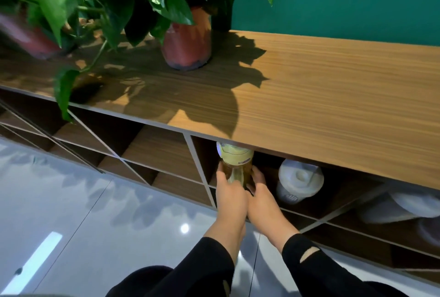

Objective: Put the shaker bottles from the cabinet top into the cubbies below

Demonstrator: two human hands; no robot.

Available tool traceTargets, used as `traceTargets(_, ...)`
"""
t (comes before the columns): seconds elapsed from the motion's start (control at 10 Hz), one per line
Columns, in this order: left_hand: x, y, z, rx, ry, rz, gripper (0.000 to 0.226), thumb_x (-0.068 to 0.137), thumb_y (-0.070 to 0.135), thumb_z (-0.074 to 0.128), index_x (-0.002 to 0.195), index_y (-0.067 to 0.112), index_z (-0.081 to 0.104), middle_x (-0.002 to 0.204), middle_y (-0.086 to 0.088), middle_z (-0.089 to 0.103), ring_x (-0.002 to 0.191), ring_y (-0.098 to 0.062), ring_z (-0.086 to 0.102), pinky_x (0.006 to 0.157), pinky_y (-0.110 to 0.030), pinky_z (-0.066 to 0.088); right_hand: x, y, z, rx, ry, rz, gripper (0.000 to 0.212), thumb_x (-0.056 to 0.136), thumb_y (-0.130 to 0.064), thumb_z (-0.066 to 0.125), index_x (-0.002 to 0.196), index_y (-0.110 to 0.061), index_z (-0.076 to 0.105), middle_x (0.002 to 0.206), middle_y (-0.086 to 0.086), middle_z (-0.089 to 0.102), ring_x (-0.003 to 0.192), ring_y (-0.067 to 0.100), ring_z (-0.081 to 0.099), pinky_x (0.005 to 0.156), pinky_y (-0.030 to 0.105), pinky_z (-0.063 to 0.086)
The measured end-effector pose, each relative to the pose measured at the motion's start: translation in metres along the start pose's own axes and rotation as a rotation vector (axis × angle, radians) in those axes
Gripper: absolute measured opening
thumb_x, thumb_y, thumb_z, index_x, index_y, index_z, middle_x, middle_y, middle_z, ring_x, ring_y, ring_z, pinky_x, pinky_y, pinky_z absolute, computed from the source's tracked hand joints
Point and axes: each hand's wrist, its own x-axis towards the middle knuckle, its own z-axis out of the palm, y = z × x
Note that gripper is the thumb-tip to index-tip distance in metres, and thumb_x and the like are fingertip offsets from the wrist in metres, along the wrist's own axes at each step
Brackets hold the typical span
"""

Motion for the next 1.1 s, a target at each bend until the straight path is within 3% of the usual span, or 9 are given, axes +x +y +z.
traceTargets(0.1, -0.004, -0.006, 0.0, 0.043, 0.047, 0.013, 0.049, 0.094, 0.006, 0.039, 0.136, 0.033, 0.041, 0.116, 0.001, 0.066, 0.104, -0.014, 0.063, 0.096, -0.045, 0.054, 0.009, 0.0, -0.001, 0.015, 0.029, 0.022, 0.075, 0.092, -0.011, 0.058, 0.151, -0.04, 0.023, 0.122, -0.003, 0.062, 0.098, 0.001, 0.061, 0.078, 0.018, 0.051)
traceTargets(0.2, -0.006, -0.009, 0.001, 0.008, 0.087, 0.021, 0.044, 0.095, 0.005, 0.039, 0.131, 0.03, 0.046, 0.111, 0.003, 0.067, 0.101, -0.013, 0.065, 0.096, -0.043, 0.054, 0.014, -0.001, -0.003, -0.021, 0.058, 0.019, 0.076, 0.089, -0.01, 0.053, 0.153, -0.038, 0.023, 0.139, 0.006, 0.057, 0.114, 0.019, 0.061, 0.101, 0.041, 0.05)
traceTargets(0.3, -0.001, -0.007, 0.001, 0.002, 0.089, -0.004, 0.054, 0.095, 0.004, 0.038, 0.143, 0.029, 0.034, 0.123, 0.0, 0.062, 0.108, -0.017, 0.062, 0.1, -0.044, 0.051, 0.014, 0.0, -0.003, -0.04, 0.083, 0.036, 0.076, 0.092, -0.007, 0.05, 0.155, -0.035, 0.019, 0.134, 0.006, 0.058, 0.108, 0.02, 0.063, 0.093, 0.036, 0.053)
traceTargets(0.4, 0.003, -0.007, 0.002, 0.062, 0.041, -0.026, 0.054, 0.096, 0.006, 0.037, 0.145, 0.03, 0.033, 0.123, -0.003, 0.063, 0.109, -0.02, 0.061, 0.101, -0.046, 0.051, 0.014, 0.003, 0.0, 0.024, 0.055, 0.062, 0.074, 0.094, -0.005, 0.052, 0.154, -0.035, 0.02, 0.129, 0.001, 0.055, 0.092, -0.002, 0.057, 0.073, 0.018, 0.048)
traceTargets(0.6, -0.003, -0.008, 0.002, 0.082, 0.042, -0.006, 0.057, 0.096, 0.003, 0.036, 0.145, 0.032, 0.035, 0.121, -0.001, 0.063, 0.107, -0.018, 0.062, 0.1, -0.045, 0.052, 0.017, 0.006, -0.005, -0.045, 0.025, 0.036, 0.077, 0.093, 0.0, 0.047, 0.156, -0.033, 0.019, 0.132, 0.004, 0.055, 0.089, -0.001, 0.057, 0.066, 0.011, 0.046)
traceTargets(0.7, -0.004, -0.008, 0.002, 0.074, 0.054, 0.017, 0.055, 0.095, 0.003, 0.037, 0.143, 0.031, 0.038, 0.117, 0.0, 0.065, 0.104, -0.015, 0.063, 0.098, -0.044, 0.053, 0.014, 0.002, -0.006, -0.065, 0.012, 0.033, 0.078, 0.093, -0.001, 0.046, 0.156, -0.035, 0.017, 0.131, 0.003, 0.056, 0.097, 0.006, 0.06, 0.076, 0.016, 0.052)
traceTargets(0.9, -0.009, -0.007, 0.003, 0.076, 0.075, 0.014, 0.058, 0.097, 0.002, 0.035, 0.149, 0.025, 0.03, 0.131, -0.001, 0.058, 0.112, -0.021, 0.058, 0.102, -0.038, 0.048, 0.005, -0.004, -0.009, -0.276, -0.043, 0.111, 0.047, 0.099, -0.008, 0.044, 0.144, 0.001, 0.04, 0.127, 0.024, 0.061, 0.113, 0.035, 0.06, 0.1, 0.044, 0.049)
traceTargets(1.0, -0.006, -0.012, 0.003, 0.039, 0.144, -0.112, 0.048, 0.098, 0.008, 0.037, 0.145, 0.014, 0.039, 0.129, -0.005, 0.056, 0.119, -0.023, 0.054, 0.102, -0.037, 0.044, -0.008, -0.013, -0.017, -0.255, -0.001, 0.053, 0.057, 0.103, -0.018, 0.043, 0.156, -0.013, 0.024, 0.138, 0.014, 0.058, 0.12, 0.024, 0.057, 0.102, 0.031, 0.043)
traceTargets(1.1, -0.02, -0.019, -0.002, 0.185, 0.086, -0.08, 0.026, 0.092, 0.015, 0.042, 0.091, 0.011, 0.068, 0.081, -0.005, 0.062, 0.072, -0.018, 0.056, 0.07, -0.035, 0.044, -0.041, -0.022, -0.025, -0.22, -0.021, -0.005, 0.041, 0.106, -0.028, 0.039, 0.144, -0.016, 0.047, 0.139, 0.008, 0.059, 0.115, 0.016, 0.058, 0.096, 0.026, 0.042)
